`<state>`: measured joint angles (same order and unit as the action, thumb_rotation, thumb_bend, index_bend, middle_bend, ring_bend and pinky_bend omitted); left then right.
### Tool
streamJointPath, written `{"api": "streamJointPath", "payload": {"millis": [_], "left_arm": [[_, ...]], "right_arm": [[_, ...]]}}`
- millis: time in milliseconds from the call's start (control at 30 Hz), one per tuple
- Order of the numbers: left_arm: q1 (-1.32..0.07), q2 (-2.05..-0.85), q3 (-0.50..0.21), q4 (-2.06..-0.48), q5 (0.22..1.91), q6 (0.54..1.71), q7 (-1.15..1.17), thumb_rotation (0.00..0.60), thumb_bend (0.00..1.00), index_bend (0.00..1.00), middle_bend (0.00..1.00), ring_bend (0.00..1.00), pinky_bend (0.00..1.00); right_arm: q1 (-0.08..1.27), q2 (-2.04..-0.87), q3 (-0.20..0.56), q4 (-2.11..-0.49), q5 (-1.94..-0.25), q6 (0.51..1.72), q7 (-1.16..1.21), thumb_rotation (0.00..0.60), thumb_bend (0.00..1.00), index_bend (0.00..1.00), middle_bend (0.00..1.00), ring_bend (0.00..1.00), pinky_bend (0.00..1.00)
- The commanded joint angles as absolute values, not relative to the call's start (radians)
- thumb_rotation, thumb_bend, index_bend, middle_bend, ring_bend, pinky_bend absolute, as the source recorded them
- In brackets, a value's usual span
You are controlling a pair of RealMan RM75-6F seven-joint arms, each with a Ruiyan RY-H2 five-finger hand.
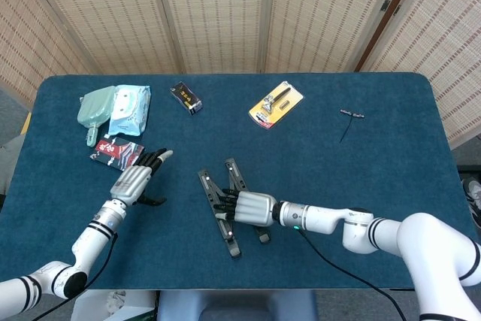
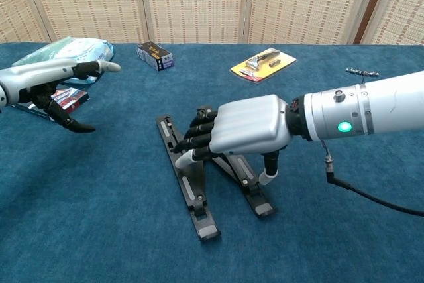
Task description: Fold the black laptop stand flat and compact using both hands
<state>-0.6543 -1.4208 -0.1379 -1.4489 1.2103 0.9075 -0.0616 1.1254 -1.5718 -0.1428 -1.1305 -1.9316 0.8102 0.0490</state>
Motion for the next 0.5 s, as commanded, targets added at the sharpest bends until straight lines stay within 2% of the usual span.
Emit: {"api": "streamJointPath", "payload": {"millis": [33, 500], "left_arm": [[-0.653, -1.420, -0.139, -1.448, 1.213, 0.908, -0.067, 0.600, 0.17, 0.00, 0.00, 0.00, 0.00], [-0.646, -1.420, -0.141, -1.433, 1.219, 0.904, -0.092, 0.600, 0.17, 0.00, 0.00, 0.00, 0.00]], "right_arm": [[1.142, -1.576, -0.149, -1.129, -1.934, 0.799, 0.059, 0.600, 0.00, 0.00, 0.00, 0.00, 0.00], [1.208, -1.605, -0.143, -1.137, -1.906, 0.752, 0.105, 0.600, 0.00, 0.00, 0.00, 0.00, 0.00]]}}
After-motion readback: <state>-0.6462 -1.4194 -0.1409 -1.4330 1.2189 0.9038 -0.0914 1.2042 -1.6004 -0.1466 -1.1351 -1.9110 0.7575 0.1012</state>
